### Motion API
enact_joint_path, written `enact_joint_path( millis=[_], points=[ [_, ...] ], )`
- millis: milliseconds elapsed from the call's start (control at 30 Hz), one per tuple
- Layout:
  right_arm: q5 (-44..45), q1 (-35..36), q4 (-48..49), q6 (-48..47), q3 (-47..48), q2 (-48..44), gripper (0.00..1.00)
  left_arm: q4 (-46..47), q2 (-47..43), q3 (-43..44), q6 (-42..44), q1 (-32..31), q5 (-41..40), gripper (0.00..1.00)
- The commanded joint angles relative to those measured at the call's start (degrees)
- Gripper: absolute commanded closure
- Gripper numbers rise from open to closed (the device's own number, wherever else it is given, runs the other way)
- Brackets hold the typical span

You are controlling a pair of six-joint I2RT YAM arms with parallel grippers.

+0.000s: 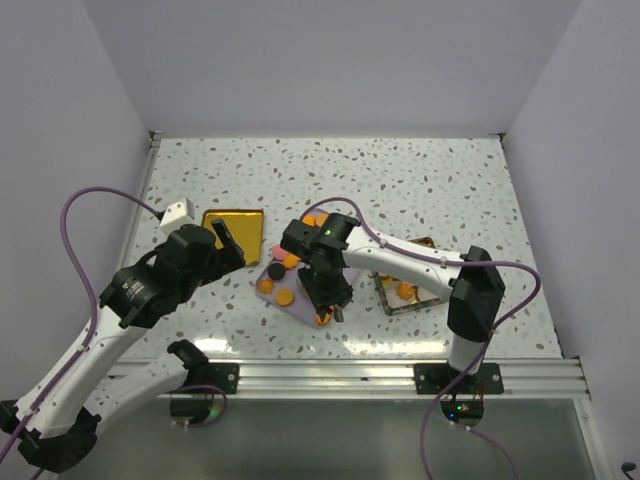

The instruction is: Pack the cookies

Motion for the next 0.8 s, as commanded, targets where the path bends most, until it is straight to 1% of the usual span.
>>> enact_joint_path(
  millis=[0,200,300,367,433,500,533,600,633,733,767],
  points=[
    [0.8,0.3,-1.6,-0.6,1.9,-0.5,0.66,0.0,-0.4,1.1,0.8,0.1,-1.7,0.00],
    [2.5,0.3,-3.0,0.4,2.0,-2.8,0.69,0.2,-0.3,1.3,1.0,0.2,-1.8,0.00],
    [5.3,0.2,-5.7,1.5,5.5,-4.2,0.69,0.2,0.0,1.8,1.3,0.1,-1.7,0.00],
    [9.3,0.2,-9.0,1.9,7.6,-4.9,0.69,0.3,0.0,2.0,1.5,0.2,-1.7,0.00],
    [11.6,-0.4,-11.4,3.1,9.3,-7.2,0.69,0.5,0.2,2.2,1.7,0.2,-1.6,0.00],
    [13.7,-1.4,-12.4,4.9,8.0,-10.1,0.69,0.8,0.6,2.2,1.9,0.2,-1.3,0.00],
    [14.4,-2.8,-12.6,5.4,7.0,-13.7,0.69,1.1,0.8,2.2,2.0,0.2,-1.1,0.00],
    [15.9,-4.7,-13.3,7.3,3.7,-17.7,0.70,1.5,1.1,2.1,2.2,0.2,-0.8,0.00],
    [16.3,-6.8,-13.7,7.8,2.4,-21.9,0.70,1.9,1.3,2.0,2.3,0.2,-0.6,0.00],
    [18.9,-10.5,-15.7,9.5,-2.4,-27.8,0.70,3.1,1.9,1.3,2.8,0.1,0.3,0.00],
    [20.2,-11.1,-17.7,10.0,-4.1,-30.9,0.70,3.6,2.2,1.3,3.1,0.2,0.6,0.00]
  ],
)
